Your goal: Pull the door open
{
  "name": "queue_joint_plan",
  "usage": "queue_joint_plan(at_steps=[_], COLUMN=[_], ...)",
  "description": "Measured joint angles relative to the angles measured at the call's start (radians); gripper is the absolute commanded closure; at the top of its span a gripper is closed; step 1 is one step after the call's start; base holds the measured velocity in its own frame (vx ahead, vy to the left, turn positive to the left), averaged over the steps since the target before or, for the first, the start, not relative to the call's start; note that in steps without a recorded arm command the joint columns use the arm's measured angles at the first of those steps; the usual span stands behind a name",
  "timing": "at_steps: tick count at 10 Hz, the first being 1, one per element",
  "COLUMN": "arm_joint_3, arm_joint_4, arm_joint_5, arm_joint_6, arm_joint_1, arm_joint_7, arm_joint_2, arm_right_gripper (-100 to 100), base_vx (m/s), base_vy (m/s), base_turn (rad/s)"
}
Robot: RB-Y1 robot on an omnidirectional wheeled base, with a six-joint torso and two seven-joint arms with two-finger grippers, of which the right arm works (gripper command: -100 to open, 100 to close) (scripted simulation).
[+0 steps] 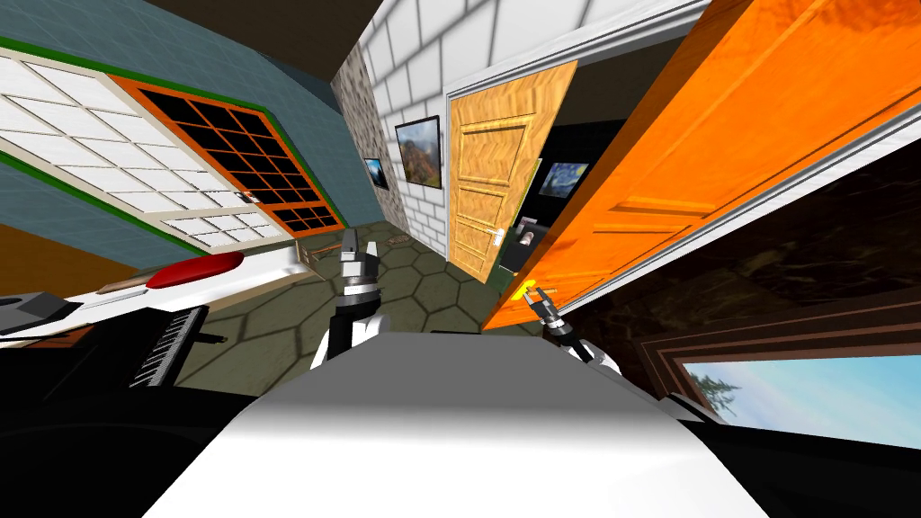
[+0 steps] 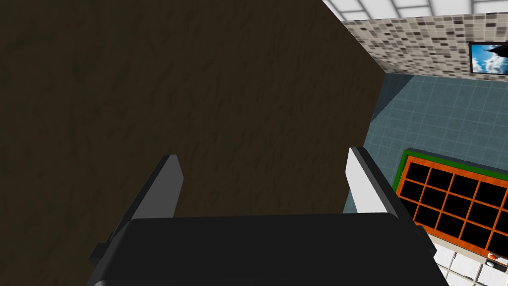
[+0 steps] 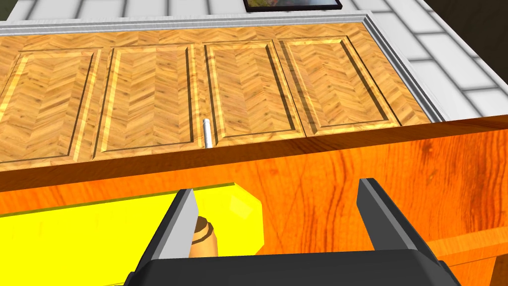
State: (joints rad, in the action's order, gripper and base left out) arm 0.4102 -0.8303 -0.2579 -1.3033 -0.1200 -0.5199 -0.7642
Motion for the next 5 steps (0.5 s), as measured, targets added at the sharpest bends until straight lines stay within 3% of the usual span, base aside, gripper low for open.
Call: queue_joint_plan(at_steps=[2, 4, 5], arm_joint_3=[-0.003, 0.001, 0.0], arm_joint_4=[-0.013, 0.01, 0.018], arm_joint_5=[-0.003, 0.001, 0.0], arm_joint_6=[-0.004, -0.006, -0.024], arm_joint_1=[-0.015, 0.002, -0.008], arm_joint_7=[0.003, 0.003, 0.002], arm_joint_2=[-0.005, 0.005, 0.001], arm_right_gripper=[-100, -100, -100], base_vx=[0.003, 0.01, 0.043], base_vy=[0.001, 0.002, -0.006], base_turn=[-0.003, 0.027, 0.014])
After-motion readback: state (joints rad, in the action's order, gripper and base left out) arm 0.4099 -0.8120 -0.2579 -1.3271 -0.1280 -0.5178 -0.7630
